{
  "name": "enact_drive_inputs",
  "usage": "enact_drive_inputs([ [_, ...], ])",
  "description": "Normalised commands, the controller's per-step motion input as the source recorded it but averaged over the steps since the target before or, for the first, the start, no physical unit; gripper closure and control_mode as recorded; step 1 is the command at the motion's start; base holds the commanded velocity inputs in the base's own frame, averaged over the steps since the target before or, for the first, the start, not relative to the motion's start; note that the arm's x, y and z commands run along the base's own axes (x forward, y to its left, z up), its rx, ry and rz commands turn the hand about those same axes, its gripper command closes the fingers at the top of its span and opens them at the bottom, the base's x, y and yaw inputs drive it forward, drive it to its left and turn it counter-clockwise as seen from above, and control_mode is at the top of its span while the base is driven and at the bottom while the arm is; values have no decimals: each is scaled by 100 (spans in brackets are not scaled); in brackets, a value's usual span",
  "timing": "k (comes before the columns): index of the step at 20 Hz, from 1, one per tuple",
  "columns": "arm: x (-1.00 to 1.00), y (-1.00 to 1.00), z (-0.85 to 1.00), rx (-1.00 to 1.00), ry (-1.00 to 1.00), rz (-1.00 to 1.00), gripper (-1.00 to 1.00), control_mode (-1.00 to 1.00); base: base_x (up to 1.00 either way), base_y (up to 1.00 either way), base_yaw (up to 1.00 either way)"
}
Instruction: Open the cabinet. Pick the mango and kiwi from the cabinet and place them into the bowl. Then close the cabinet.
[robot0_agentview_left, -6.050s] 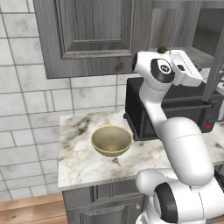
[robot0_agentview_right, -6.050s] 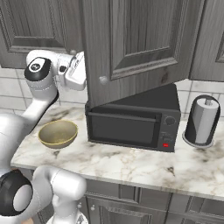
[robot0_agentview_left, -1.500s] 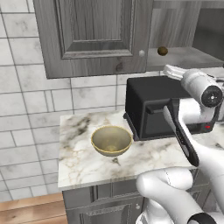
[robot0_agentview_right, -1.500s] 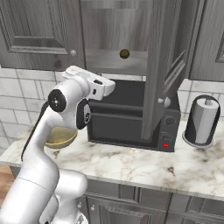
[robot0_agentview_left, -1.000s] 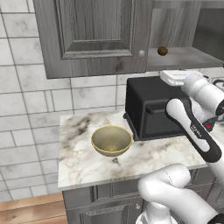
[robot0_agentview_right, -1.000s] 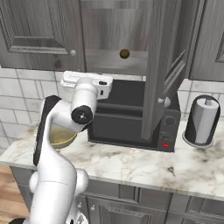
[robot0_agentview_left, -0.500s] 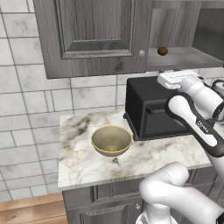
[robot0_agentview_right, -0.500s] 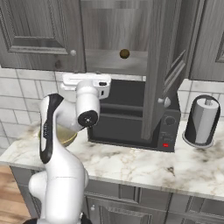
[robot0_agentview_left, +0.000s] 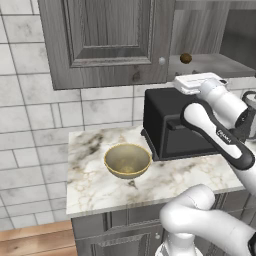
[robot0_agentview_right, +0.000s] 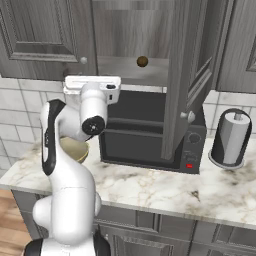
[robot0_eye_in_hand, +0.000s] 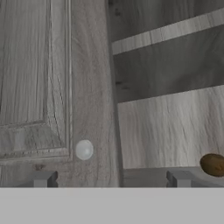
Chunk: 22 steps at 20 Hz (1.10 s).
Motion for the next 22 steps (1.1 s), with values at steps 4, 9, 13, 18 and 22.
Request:
enact_drive_inputs([
  [4, 2, 31, 13, -4, 0, 0, -100, -100, 0, 0, 0],
  [9, 7, 26, 9, -2, 0, 0, -100, -100, 0, 0, 0],
  [13, 16, 21, 6, 0, 0, 0, -100, -100, 0, 0, 0],
  [18, 30, 14, 0, 0, 2, 0, -100, -100, 0, 0, 0],
  [22, 37, 7, 0, 0, 2, 0, -100, -100, 0, 0, 0],
])
